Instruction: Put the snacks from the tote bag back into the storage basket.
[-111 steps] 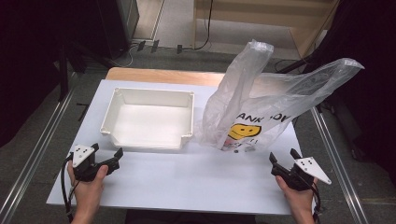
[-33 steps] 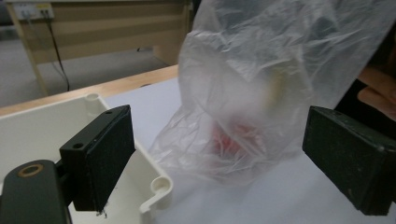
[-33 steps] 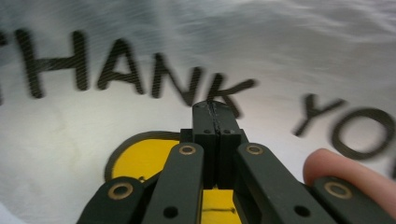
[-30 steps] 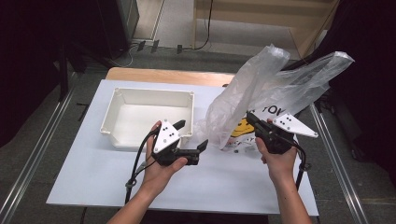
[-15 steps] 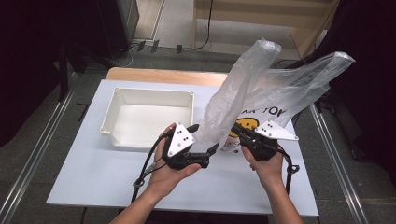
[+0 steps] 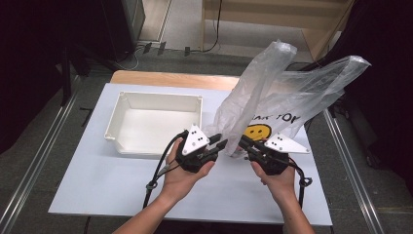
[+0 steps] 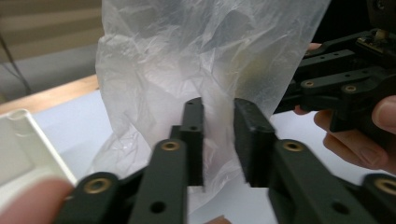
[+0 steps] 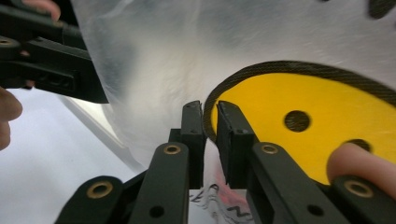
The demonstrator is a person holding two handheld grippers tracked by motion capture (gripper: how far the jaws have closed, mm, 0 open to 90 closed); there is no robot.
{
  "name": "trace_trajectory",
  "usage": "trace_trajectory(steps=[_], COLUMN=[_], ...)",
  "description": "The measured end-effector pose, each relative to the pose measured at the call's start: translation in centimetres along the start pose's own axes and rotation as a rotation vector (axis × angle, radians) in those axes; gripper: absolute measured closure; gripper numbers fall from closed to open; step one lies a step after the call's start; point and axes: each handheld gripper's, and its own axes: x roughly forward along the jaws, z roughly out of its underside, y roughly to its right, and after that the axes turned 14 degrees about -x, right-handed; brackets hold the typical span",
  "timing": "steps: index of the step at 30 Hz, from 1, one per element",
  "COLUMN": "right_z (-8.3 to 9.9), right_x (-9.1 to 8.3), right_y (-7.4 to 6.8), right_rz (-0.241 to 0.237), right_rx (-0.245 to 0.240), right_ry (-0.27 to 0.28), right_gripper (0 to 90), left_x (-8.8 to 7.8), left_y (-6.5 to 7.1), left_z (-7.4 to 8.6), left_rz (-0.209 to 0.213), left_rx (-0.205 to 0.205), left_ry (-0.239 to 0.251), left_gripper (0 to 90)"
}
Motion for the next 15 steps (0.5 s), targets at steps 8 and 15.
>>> trace_trajectory(steps=[8,15], right_z=[0.2,0.0], right_x=[-3.1,-5.2], right_y=[3.1,5.0], right_rz=[0.23,0.386], right_rx=[0.11,0.139], right_ry=[0.092,0.106], right_gripper=[47.0,21.3], left_x=[0.3,0.7], left_y=[-2.2,-3.6], left_z=[0.4,1.2], left_rz=[0.02,-0.009], left_rx=[-0.056,-0.088], left_ry=[-0.045,-0.074], left_gripper=[90.0,90.0])
